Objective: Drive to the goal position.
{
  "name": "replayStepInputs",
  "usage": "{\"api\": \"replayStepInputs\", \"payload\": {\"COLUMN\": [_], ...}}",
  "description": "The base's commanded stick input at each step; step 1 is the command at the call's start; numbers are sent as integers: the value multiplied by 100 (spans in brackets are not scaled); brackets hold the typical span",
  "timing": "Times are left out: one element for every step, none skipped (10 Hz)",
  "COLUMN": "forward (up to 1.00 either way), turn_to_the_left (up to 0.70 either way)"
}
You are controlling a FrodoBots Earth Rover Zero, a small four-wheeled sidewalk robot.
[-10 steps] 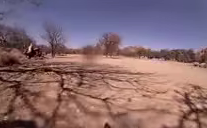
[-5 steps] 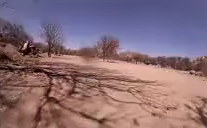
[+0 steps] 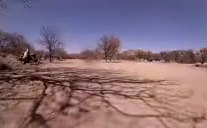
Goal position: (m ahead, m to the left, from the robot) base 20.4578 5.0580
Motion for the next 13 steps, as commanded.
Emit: {"api": "replayStepInputs", "payload": {"forward": [100, 100, 100, 100, 100, 100, 100, 100, 100, 100, 100, 100, 100], "turn_to_the_left": [0, 0, 0, 0, 0, 0, 0, 0, 0, 0, 0, 6, 17]}}
